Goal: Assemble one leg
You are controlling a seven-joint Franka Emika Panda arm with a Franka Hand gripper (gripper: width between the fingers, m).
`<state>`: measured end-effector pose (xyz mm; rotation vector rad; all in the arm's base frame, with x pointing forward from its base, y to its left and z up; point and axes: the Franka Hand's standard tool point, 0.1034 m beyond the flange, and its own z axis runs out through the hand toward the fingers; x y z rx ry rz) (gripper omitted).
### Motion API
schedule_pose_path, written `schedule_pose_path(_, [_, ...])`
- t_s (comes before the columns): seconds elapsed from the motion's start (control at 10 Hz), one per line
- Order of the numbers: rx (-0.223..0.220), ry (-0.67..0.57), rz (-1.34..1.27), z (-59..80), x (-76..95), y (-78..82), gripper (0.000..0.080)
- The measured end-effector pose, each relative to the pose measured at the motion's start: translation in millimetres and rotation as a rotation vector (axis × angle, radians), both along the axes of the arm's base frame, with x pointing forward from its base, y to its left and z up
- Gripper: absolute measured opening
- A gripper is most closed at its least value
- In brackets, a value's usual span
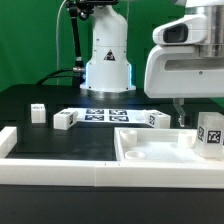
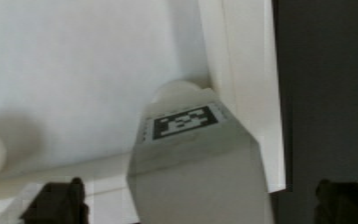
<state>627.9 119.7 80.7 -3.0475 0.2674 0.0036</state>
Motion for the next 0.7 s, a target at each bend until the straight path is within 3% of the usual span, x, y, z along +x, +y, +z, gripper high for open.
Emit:
schedule_pose_path(0.1, [0.000,0.000,0.000,0.0,0.0,0.0,0.0643])
schedule_pose_path(0.3, [0.000,0.000,0.000,0.0,0.1,-0.4,0.0296])
schedule_pose_path(0.7, [0.000,0.002,-0.026,-0.1,0.3,-1.7,0.0292])
